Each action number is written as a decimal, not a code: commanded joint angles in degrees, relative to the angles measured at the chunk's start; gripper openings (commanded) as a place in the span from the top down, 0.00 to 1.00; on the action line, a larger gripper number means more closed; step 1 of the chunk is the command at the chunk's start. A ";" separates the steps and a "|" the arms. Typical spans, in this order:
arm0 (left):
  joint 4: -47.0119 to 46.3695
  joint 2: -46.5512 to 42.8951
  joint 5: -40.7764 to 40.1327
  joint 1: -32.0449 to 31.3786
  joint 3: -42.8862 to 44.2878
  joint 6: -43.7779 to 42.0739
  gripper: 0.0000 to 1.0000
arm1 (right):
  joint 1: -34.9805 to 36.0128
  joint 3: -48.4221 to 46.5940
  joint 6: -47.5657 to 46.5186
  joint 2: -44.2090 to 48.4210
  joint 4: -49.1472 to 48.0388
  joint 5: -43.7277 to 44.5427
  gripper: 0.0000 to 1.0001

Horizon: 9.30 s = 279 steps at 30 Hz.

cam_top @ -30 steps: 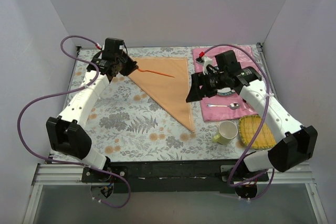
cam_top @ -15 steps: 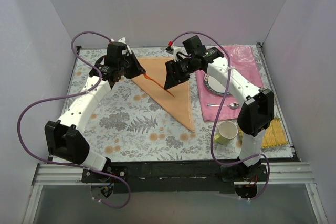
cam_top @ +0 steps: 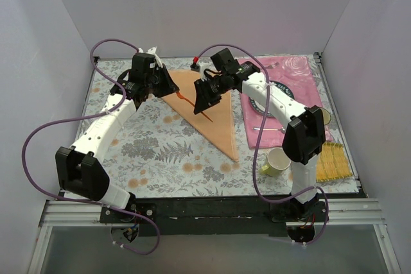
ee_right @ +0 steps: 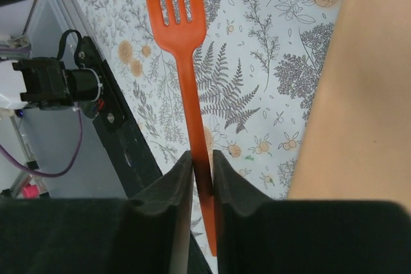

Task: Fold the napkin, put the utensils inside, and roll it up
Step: Pass the utensil from the left arm to the right, then place the utensil onto the napkin, then fold the napkin

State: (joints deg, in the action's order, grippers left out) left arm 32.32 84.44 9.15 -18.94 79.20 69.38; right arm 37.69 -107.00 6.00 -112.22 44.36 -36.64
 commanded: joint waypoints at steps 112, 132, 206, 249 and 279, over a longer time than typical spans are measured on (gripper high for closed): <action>-38.46 54.93 -3.00 28.96 24.84 18.15 0.61 | -6.23 -0.22 1.64 15.72 16.11 19.07 0.40; -46.64 54.27 7.90 29.40 29.71 21.31 0.96 | -6.84 -2.87 2.61 13.96 18.22 19.77 0.42; -29.68 18.82 -1.50 4.94 -8.02 24.04 0.98 | -9.21 24.82 2.97 31.10 5.56 14.85 0.42; -39.87 30.17 -0.60 19.90 8.43 20.61 0.98 | -10.01 22.89 3.23 29.52 8.99 15.29 0.42; -37.07 31.32 5.01 17.73 12.30 9.81 0.97 | -10.36 25.53 3.49 30.13 8.20 13.79 0.42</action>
State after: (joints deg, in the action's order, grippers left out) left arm -4.58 126.54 13.39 1.98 93.14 83.57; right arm 27.64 -82.54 9.08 -83.20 53.84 -21.34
